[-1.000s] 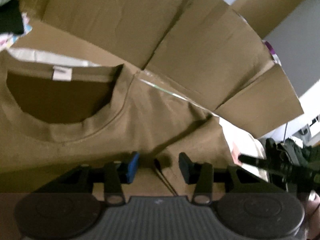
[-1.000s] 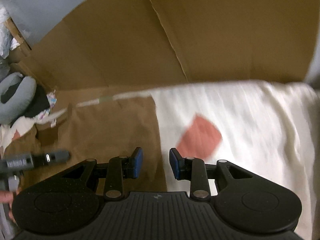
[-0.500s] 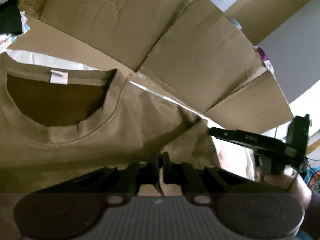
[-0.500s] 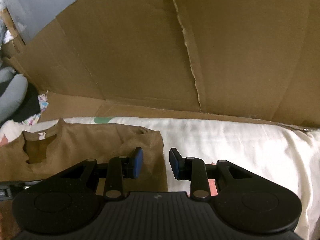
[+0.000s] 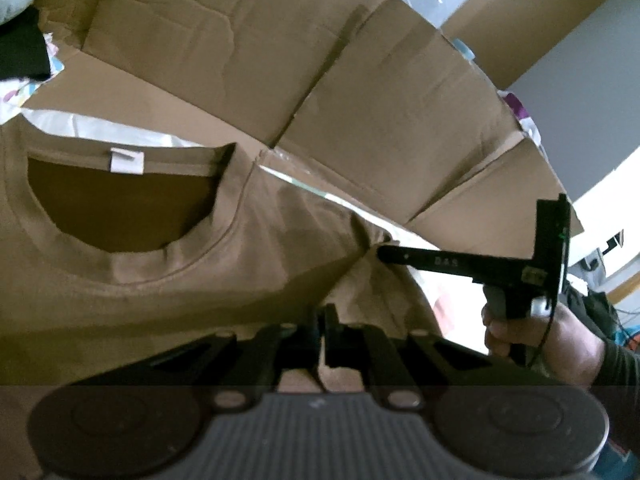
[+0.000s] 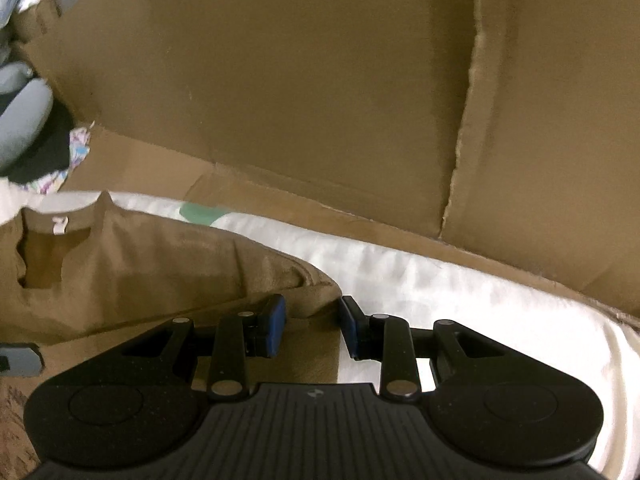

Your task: Fold clothes

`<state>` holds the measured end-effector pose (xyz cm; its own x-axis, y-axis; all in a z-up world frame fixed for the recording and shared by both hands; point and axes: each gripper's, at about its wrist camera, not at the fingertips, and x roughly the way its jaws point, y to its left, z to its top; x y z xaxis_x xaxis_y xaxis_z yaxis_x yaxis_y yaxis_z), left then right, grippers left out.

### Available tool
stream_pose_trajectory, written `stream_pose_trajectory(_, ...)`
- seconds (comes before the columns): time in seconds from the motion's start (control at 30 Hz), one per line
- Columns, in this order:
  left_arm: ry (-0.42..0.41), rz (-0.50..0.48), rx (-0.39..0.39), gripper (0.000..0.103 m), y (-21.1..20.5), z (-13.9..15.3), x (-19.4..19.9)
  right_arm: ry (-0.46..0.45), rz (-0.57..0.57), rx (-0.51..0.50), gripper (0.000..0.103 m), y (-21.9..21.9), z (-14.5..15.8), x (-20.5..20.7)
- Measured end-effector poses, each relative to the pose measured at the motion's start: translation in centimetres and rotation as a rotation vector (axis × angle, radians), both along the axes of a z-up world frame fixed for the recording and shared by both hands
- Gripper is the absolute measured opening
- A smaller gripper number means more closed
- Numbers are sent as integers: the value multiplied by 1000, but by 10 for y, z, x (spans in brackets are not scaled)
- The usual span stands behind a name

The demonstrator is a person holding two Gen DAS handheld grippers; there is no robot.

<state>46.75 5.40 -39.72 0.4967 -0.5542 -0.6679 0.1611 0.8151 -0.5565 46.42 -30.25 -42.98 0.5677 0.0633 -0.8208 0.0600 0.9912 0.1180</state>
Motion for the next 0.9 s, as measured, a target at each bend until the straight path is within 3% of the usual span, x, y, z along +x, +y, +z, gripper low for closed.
stream_pose_trajectory(0.03, 0, 2, 0, 2, 0, 0, 0, 1, 12, -13, 17, 1, 1, 1)
stream_pose_trajectory(0.3, 8, 31, 51, 0, 0, -6, 5, -4, 72, -198, 8, 15, 5, 8)
stream_pose_trajectory(0.37, 29, 58, 65, 0, 6, -13, 6, 1, 65, -193, 9, 11, 2, 10)
stream_pose_trajectory(0.5, 53, 98, 33, 0, 17, -19, 8, -11, 33, -81, 12, -5, 8, 6)
stream_pose_trajectory(0.57, 65, 107, 6, 7, 19, -21, 9, -27, 26, -44, 17, -10, 16, 0)
stream_pose_trajectory(0.67, 59, 107, -16, 26, 16, -23, 13, -67, 4, -21, 34, -17, 28, -12)
stream_pose_trajectory(0.83, 24, 68, -19, 42, 0, -24, 22, -95, -24, -5, 36, -28, 38, -35)
stream_pose_trajectory(0.9, 20, 54, -7, 42, -6, -26, 25, -91, -34, -1, 36, -29, 37, -41)
